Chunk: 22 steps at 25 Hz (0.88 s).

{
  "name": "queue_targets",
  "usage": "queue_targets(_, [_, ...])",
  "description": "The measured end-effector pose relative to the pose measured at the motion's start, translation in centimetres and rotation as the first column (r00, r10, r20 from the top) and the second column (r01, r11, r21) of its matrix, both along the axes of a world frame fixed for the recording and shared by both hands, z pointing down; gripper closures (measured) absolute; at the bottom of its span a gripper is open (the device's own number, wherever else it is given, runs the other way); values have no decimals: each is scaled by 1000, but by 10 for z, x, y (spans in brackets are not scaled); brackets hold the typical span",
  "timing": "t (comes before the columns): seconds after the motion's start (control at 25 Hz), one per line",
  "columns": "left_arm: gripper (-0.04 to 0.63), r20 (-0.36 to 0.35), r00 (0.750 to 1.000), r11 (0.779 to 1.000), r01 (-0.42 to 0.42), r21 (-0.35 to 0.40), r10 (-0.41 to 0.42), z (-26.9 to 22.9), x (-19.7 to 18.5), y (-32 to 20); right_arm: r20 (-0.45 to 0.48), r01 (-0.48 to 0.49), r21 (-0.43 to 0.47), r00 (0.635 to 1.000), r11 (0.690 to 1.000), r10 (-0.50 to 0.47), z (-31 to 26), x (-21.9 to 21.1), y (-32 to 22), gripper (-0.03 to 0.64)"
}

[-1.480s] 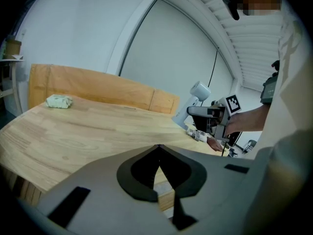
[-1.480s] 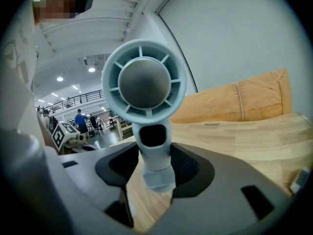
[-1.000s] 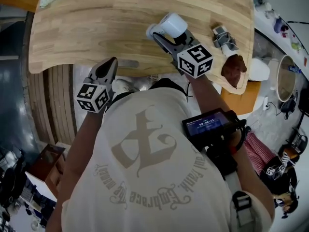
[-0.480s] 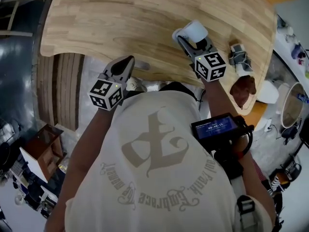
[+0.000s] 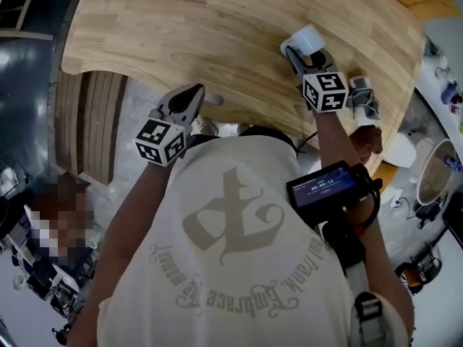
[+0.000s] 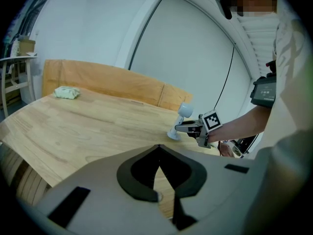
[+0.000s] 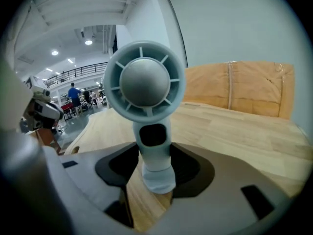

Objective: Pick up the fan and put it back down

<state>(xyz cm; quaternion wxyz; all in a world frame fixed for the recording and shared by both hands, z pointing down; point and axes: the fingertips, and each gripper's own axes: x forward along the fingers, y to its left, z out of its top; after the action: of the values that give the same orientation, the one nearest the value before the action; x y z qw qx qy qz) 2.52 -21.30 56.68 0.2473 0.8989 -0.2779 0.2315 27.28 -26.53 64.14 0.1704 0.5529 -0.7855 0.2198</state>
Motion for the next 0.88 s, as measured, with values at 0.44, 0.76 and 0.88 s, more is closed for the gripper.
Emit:
queue_targets(0.44, [584, 13, 1000, 1000, 9, -2, -9, -3, 7, 0, -34, -8, 17, 999, 1000, 9, 6, 0, -3, 403])
queue_targets(0.76, [584, 29, 1000, 1000, 3, 8, -4, -5, 16, 1, -26, -18, 7, 1000, 1000, 18, 16, 8, -2, 403])
queue_targets(0.88, [584, 31, 1000, 1000, 2, 11, -2, -2, 24, 2, -11, -36, 6, 999, 999, 36, 22, 16, -1, 403])
